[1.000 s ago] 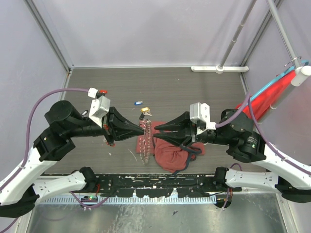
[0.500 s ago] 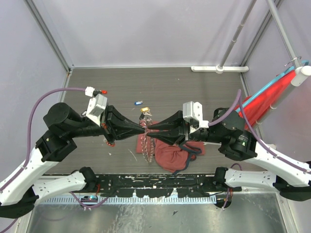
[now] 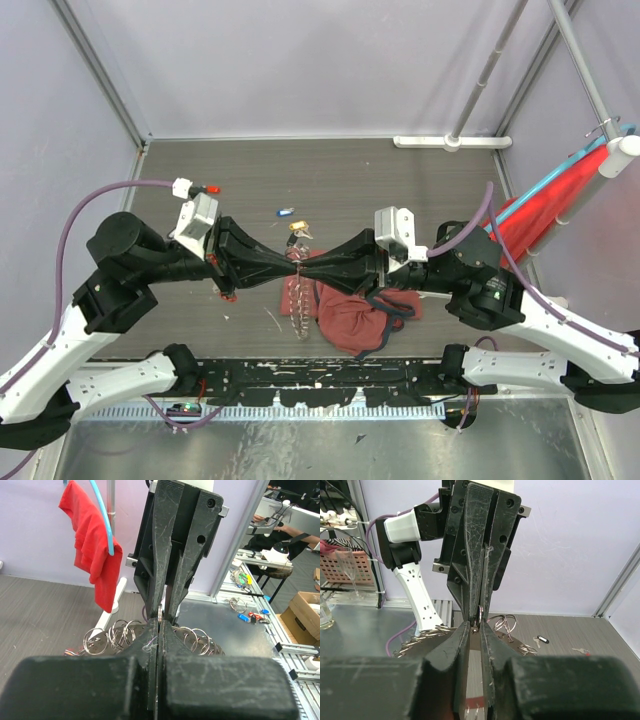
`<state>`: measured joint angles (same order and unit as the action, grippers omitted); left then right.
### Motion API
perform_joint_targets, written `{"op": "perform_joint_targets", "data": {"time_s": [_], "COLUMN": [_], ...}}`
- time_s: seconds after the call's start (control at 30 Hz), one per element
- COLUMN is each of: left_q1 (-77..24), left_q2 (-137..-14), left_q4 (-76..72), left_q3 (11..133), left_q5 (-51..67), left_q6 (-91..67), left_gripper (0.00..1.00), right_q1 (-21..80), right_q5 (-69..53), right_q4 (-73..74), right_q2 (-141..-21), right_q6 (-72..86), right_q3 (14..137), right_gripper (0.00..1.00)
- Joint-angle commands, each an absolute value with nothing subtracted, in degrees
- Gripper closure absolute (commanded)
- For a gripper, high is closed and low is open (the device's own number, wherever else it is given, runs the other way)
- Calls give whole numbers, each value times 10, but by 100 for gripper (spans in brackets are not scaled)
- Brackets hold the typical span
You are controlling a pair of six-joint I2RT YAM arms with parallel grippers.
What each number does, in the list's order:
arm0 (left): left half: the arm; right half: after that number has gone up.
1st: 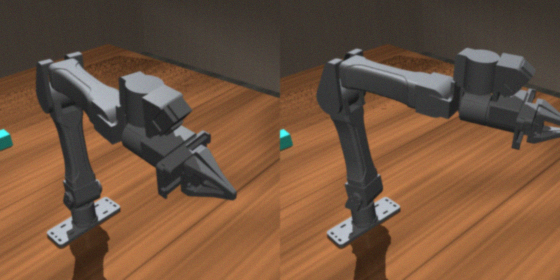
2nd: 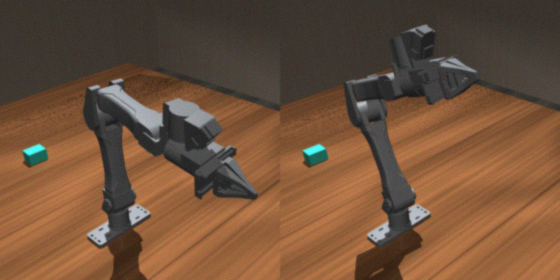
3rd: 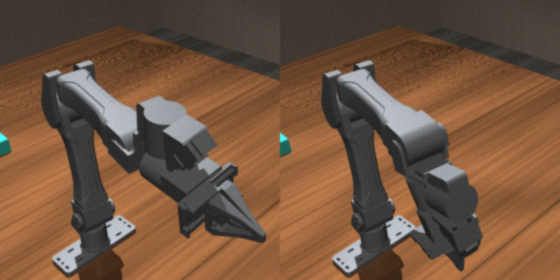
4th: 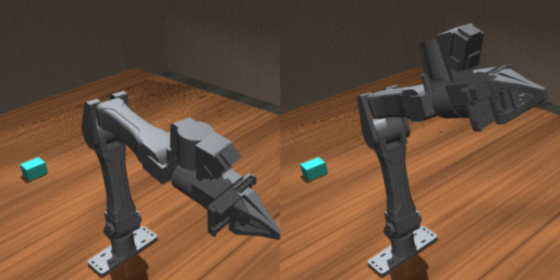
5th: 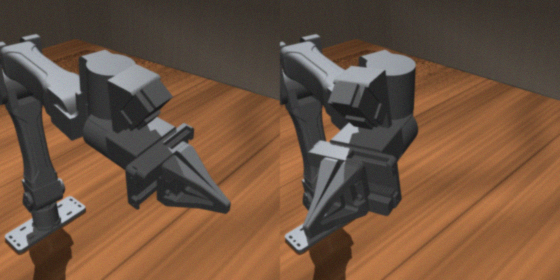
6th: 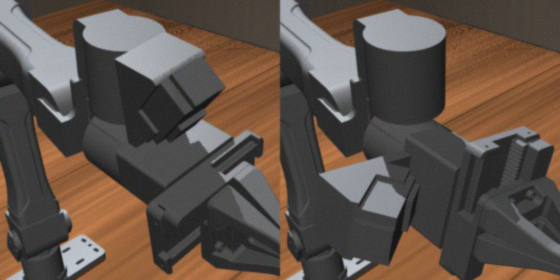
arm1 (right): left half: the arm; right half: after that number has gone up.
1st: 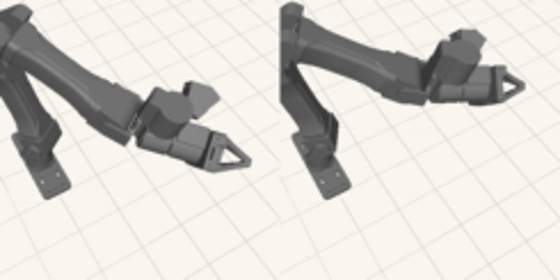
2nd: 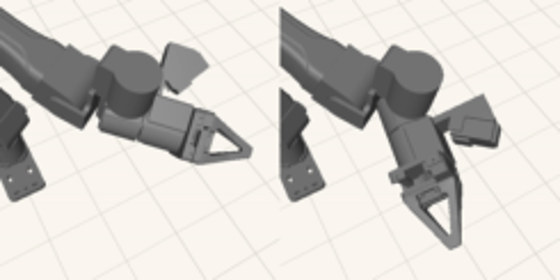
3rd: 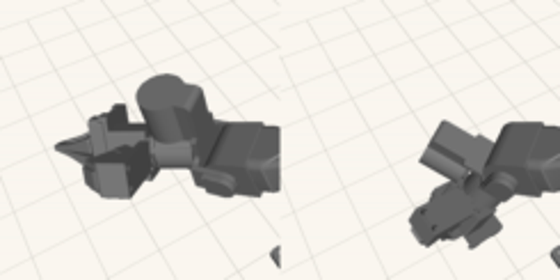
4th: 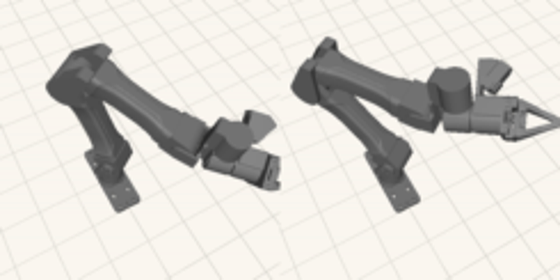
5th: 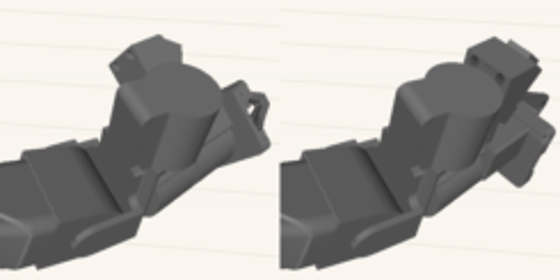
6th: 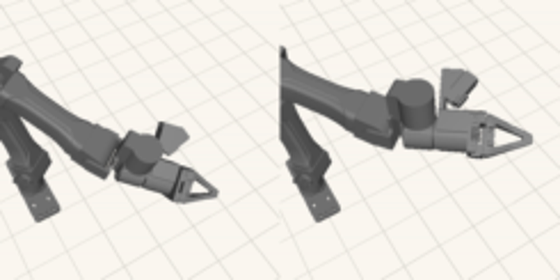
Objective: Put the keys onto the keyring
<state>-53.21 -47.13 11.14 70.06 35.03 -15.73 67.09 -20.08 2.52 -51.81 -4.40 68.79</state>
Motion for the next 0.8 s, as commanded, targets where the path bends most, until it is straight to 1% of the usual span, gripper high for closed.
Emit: {"op": "perform_joint_targets", "data": {"time_s": [0.0,0.1,0.2,0.3,0.37,0.4,0.47,0.53,0.7,0.77], "left_q1": [-534,-533,-534,-534,-533,-534,-534,-534,-534,-534], "left_q2": [-469,-470,-469,-469,-467,-464,-458,-453,-449,-447], "left_q4": [75,75,80,110,134,143,156,166,200,212], "left_q3": [700,700,702,707,713,714,717,721,733,738], "left_q5": [352,354,354,345,334,332,327,323,309,302], "left_q6": [-161,-161,-158,-141,-125,-118,-108,-100,-79,-74], "left_gripper": [100,100,100,100,97,91,74,63,43,37], "right_q1": [671,671,671,671,671,671,671,671,671,671], "right_q5": [-201,-200,-192,-192,-183,-167,-137,-115,-116,-104], "right_q4": [-6,-6,-3,7,28,38,57,68,90,90], "right_q2": [-525,-530,-533,-533,-539,-542,-549,-553,-544,-536], "right_q6": [-42,-42,-45,-49,-46,-39,-16,-1,-58,-96], "right_q3": [692,695,700,709,721,727,738,743,742,737], "right_gripper": [82,86,99,99,99,99,99,99,99,99]}}
